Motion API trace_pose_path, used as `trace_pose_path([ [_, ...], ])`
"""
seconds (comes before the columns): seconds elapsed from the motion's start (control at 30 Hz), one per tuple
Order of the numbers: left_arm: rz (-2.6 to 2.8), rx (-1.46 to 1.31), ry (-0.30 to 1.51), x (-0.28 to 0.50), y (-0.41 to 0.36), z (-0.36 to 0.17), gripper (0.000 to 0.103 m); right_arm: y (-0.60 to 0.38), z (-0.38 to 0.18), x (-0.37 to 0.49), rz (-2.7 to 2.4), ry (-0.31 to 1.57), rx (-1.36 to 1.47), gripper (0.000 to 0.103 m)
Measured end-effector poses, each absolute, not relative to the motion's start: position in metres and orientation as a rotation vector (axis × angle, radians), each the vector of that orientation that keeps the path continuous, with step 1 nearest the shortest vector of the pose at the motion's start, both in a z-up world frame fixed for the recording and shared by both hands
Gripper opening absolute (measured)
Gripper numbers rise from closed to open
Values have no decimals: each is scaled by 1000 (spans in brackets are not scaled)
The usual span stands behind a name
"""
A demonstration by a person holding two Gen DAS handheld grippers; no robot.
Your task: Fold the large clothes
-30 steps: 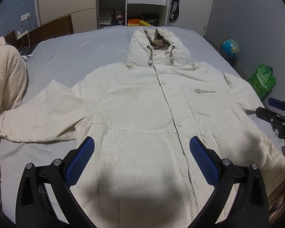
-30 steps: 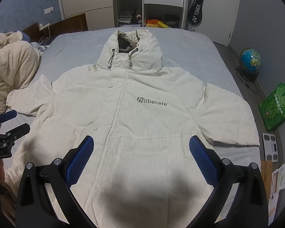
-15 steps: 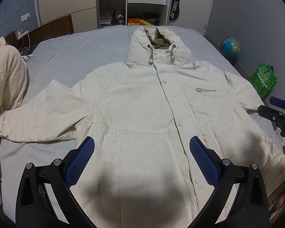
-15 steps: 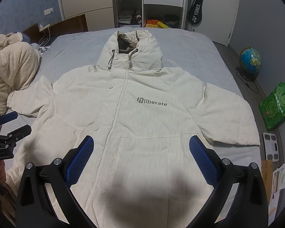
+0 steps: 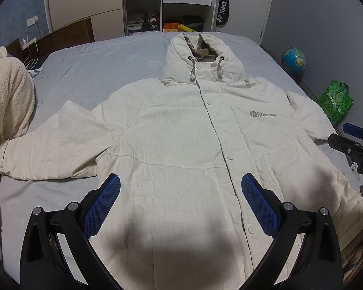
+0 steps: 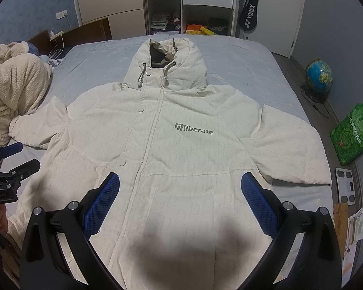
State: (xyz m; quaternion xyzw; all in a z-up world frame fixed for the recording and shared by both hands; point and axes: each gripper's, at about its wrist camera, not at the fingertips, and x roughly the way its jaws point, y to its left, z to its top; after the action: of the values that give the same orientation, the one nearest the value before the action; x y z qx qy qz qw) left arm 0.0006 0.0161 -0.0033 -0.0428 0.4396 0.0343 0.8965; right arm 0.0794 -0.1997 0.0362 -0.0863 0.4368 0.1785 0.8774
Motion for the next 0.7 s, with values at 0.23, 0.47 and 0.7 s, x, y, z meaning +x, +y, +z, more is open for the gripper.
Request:
trace_pose_path([
  [0.23, 72, -88, 910, 0, 16, -4, 96, -200, 36, 81, 371, 914, -176, 97],
  [0.47, 73, -87, 909, 0, 16, -4, 96, -199, 35, 81, 371, 919, -175, 97],
  [0.7, 73, -86, 912, 0, 17, -4, 96, -198, 35, 81, 371, 918, -177, 97],
])
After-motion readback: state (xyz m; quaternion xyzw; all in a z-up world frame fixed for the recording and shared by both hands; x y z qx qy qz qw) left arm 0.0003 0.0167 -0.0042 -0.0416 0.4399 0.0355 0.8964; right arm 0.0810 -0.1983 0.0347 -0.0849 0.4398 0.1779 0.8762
